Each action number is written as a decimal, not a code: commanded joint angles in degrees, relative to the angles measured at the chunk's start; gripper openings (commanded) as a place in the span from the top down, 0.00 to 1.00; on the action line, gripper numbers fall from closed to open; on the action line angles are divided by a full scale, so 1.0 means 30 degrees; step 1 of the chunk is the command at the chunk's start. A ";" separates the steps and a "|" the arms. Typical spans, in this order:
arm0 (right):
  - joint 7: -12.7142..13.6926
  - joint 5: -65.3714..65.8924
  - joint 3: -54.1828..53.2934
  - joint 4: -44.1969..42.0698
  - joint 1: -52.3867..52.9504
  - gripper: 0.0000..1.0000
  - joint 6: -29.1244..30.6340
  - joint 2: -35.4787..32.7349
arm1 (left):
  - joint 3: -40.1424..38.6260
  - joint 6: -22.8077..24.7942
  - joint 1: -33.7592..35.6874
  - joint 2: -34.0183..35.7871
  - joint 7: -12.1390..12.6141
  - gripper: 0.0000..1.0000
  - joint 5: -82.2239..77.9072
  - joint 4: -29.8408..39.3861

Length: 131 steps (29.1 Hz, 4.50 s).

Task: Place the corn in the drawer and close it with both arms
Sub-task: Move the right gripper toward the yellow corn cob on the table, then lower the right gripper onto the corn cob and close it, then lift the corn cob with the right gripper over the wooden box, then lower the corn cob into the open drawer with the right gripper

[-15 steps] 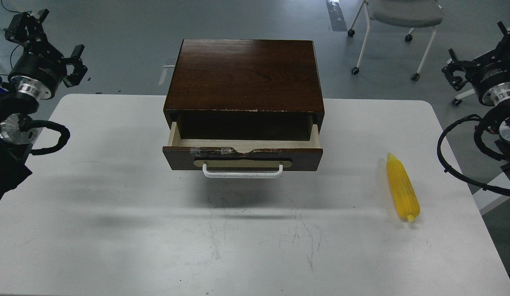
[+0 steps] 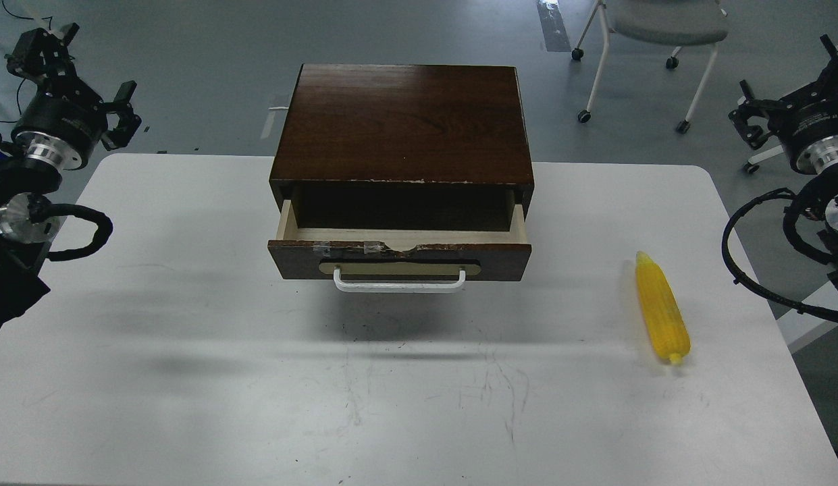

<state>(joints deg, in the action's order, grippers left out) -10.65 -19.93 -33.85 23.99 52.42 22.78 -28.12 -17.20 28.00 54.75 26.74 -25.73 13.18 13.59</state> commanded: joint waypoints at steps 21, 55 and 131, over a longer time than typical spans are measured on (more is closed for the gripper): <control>0.0384 2.1406 0.9845 1.0545 0.5260 0.00 -0.0267 -0.8056 | -0.0798 0.0000 -0.0583 -0.0331 -0.0123 0.02 0.0118 0.0130; 0.3578 2.6361 1.7934 1.3184 0.3268 0.37 -0.3256 -0.4629 | -0.1326 0.0000 -0.1198 0.0079 -0.0651 0.02 0.0147 -0.0017; 0.1996 4.3705 1.9047 1.8106 1.5308 0.34 -0.3403 0.5332 | -0.1355 0.0000 -0.2458 0.1369 -0.0592 0.02 0.0118 0.0042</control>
<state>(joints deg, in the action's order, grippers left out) -4.67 111.28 23.32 78.39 98.47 12.57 -12.13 -21.27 28.00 47.46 31.02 -27.52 13.54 13.71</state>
